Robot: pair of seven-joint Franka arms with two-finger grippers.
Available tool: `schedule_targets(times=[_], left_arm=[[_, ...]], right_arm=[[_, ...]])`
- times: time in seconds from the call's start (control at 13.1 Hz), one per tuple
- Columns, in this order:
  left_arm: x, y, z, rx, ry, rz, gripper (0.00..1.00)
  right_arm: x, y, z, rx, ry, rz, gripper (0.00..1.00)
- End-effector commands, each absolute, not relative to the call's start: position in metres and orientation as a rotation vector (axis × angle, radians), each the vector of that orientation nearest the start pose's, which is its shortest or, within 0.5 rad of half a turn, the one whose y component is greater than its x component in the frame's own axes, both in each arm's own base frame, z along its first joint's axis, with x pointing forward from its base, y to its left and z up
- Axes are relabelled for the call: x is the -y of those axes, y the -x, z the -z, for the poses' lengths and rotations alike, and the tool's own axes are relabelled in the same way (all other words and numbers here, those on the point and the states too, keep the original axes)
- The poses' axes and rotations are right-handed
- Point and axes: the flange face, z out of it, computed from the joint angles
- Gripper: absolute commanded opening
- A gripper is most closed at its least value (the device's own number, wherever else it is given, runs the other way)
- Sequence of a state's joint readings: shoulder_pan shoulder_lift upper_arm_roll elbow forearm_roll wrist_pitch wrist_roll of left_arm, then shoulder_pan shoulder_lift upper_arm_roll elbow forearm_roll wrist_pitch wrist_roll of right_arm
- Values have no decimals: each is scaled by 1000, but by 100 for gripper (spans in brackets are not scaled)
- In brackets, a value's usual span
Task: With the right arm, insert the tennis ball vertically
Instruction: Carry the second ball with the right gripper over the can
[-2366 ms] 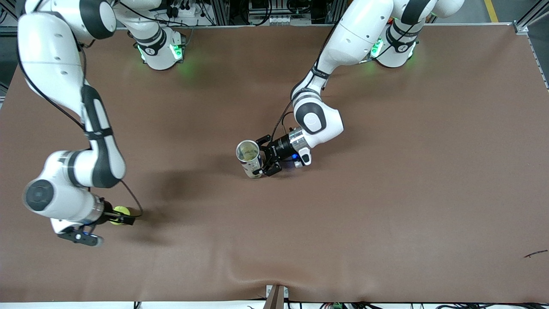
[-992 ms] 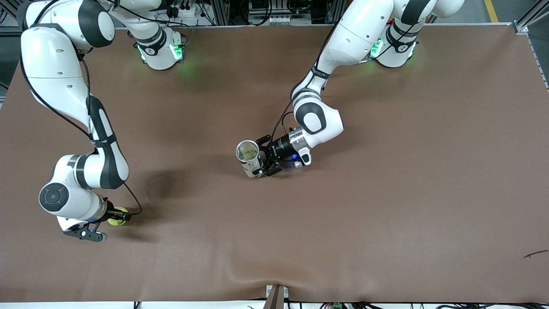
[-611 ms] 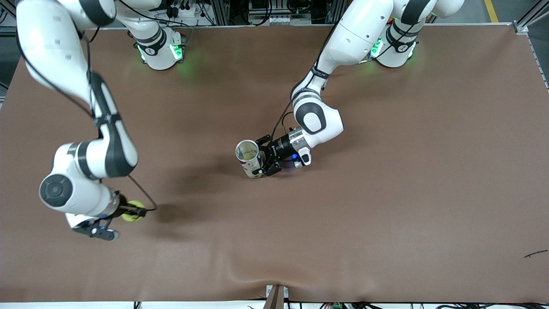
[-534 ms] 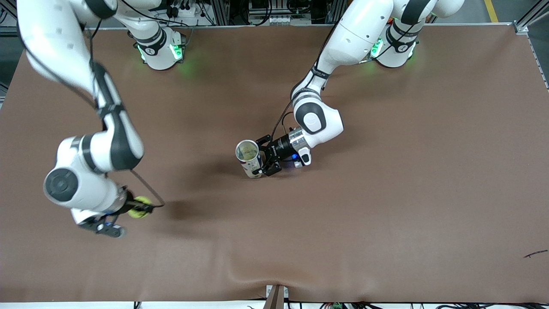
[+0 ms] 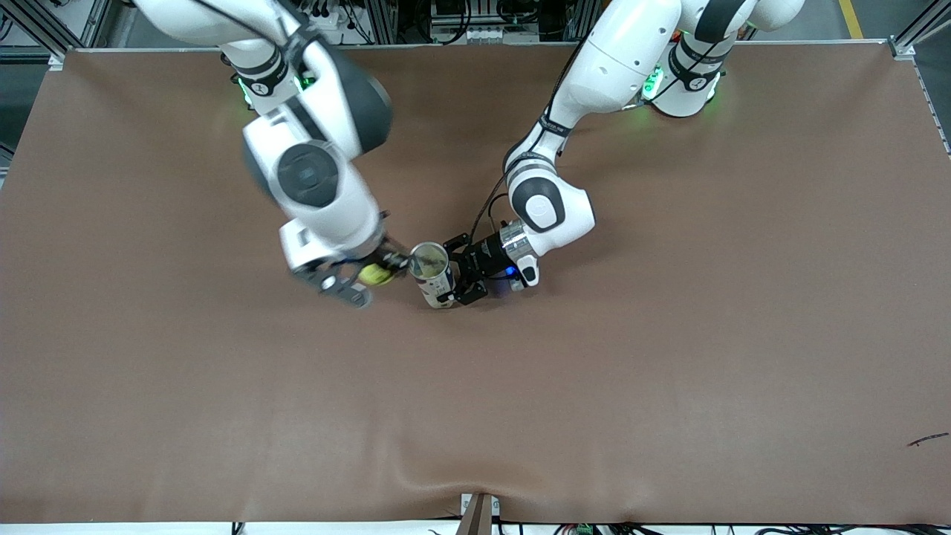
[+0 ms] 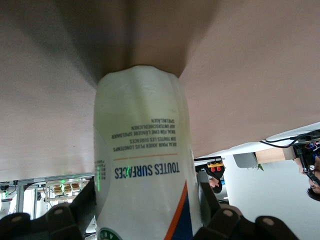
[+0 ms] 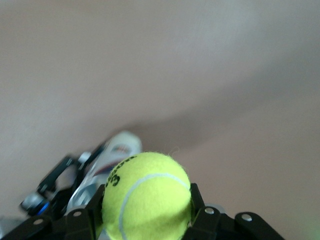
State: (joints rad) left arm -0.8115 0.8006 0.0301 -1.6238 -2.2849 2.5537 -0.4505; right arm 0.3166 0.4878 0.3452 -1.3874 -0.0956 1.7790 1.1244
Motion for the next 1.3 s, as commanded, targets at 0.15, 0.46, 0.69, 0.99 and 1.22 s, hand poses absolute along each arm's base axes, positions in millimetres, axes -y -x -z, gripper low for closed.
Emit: schedule_targets(times=[0.15, 0.46, 0.69, 0.99, 1.22], left_arm=[[476, -489, -156, -1561, -1322, 693, 88], [476, -489, -155, -1561, -1324, 692, 88], [476, -489, -155, -1559, -1325, 692, 88], [477, -488, -153, -1561, -1328, 693, 87], [477, -488, -153, -1561, -1328, 693, 87]], right_arm=[[-395, -559, -433, -830, 2993, -249, 44], [-425, -549, -413, -839, 2976, -230, 44], [-435, -545, -401, -842, 2984, -239, 45], [-435, -550, -385, -857, 2982, -232, 66], [-430, -556, -384, -868, 2975, -222, 100]])
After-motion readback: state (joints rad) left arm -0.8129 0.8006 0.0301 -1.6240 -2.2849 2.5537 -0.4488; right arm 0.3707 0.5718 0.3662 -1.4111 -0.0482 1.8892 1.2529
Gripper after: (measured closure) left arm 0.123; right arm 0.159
